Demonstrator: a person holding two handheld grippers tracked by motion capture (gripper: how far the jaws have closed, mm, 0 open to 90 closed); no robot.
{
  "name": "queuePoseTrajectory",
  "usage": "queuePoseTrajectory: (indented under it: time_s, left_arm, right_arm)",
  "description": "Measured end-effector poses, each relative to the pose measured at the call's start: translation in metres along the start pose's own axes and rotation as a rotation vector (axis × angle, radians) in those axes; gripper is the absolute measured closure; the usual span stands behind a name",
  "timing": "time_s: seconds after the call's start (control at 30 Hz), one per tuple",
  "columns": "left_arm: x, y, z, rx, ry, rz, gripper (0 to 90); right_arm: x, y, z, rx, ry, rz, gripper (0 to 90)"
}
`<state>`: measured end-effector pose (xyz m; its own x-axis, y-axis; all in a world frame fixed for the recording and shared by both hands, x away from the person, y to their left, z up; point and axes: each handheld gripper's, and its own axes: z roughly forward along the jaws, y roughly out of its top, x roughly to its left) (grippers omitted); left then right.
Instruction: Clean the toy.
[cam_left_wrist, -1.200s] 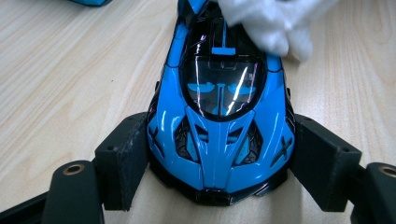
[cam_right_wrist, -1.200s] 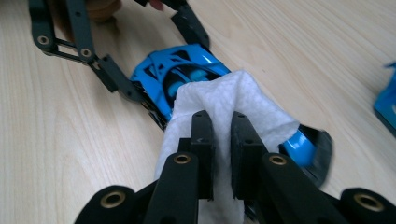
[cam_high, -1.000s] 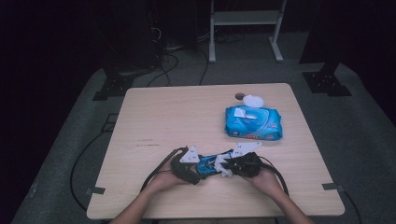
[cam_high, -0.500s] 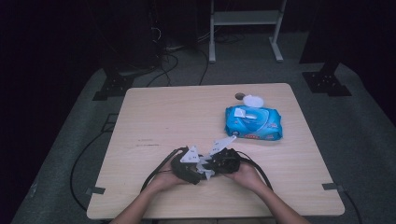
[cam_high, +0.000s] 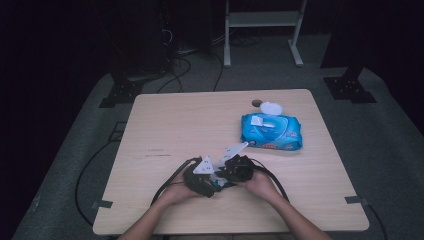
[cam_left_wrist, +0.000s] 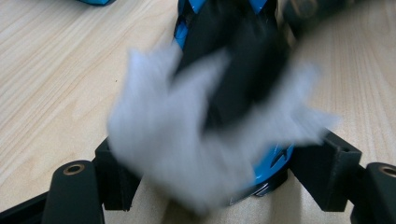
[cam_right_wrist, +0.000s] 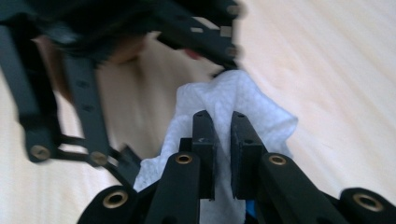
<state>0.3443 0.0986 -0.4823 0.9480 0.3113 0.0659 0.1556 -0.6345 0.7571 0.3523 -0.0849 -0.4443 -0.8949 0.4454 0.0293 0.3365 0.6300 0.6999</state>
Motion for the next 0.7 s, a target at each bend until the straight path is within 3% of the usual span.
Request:
queuePoseTrajectory:
  time_s: [0.13, 0.33, 0.57, 0.7]
  left_arm:
    - [0.000, 0.000, 0.000, 0.001, 0.001, -0.003, 25.0]
    - [0.000, 0.000, 0.000, -0.001, 0.003, -0.005, 25.0]
    - [0.000, 0.001, 0.001, 0.000, 0.005, 0.004, 25.0]
    - [0.000, 0.001, 0.001, 0.000, 0.005, 0.000, 25.0]
  right_arm:
    - [-0.011, -0.004, -0.006, -0.016, -0.014, 0.057, 82.1]
    - [0.000, 0.001, 0.007, -0.012, -0.009, 0.016, 82.1]
    - [-0.023, -0.010, -0.013, -0.034, -0.020, 0.107, 82.2]
    - [-0.019, -0.005, -0.005, -0.026, -0.023, 0.111, 82.3]
